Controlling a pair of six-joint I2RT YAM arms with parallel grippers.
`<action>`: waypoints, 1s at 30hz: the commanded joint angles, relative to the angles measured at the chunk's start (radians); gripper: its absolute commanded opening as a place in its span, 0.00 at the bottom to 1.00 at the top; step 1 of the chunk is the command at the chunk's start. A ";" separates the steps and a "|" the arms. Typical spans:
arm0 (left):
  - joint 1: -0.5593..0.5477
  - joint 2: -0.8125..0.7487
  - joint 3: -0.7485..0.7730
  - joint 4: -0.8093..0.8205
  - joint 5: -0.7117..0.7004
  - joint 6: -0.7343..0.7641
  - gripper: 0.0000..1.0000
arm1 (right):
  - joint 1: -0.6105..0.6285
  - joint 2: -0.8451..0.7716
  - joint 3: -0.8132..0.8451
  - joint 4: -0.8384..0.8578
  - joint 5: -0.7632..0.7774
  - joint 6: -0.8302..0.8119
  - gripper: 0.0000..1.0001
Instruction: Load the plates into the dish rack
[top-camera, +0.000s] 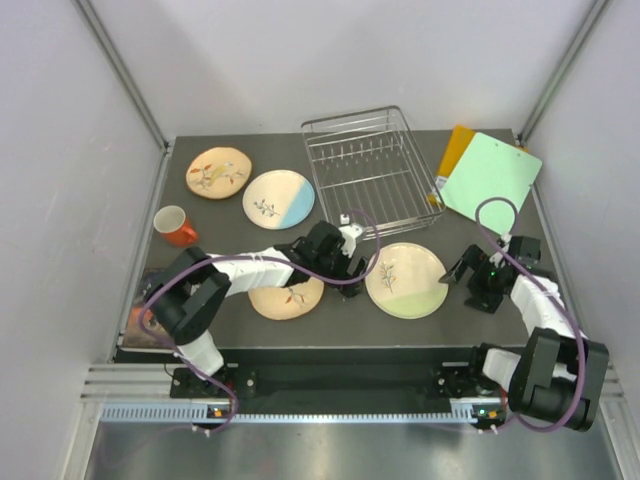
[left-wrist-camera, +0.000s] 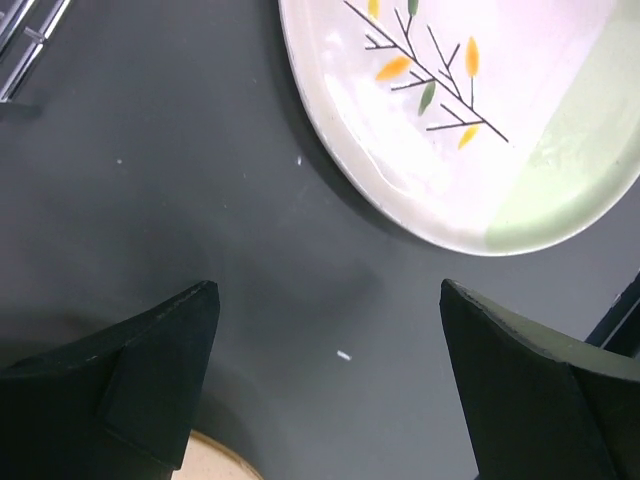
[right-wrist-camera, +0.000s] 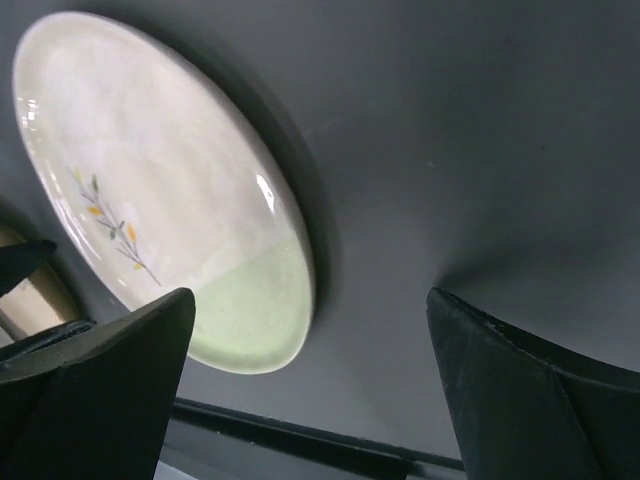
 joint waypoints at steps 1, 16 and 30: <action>-0.002 0.032 -0.004 0.099 -0.011 -0.011 0.96 | 0.009 -0.031 -0.033 0.114 0.014 0.055 1.00; -0.103 0.139 0.059 0.134 -0.035 -0.055 0.96 | 0.075 0.244 -0.067 0.476 -0.121 0.080 1.00; -0.117 0.169 0.093 0.119 -0.040 -0.045 0.96 | 0.172 0.257 -0.076 0.312 -0.170 0.030 0.99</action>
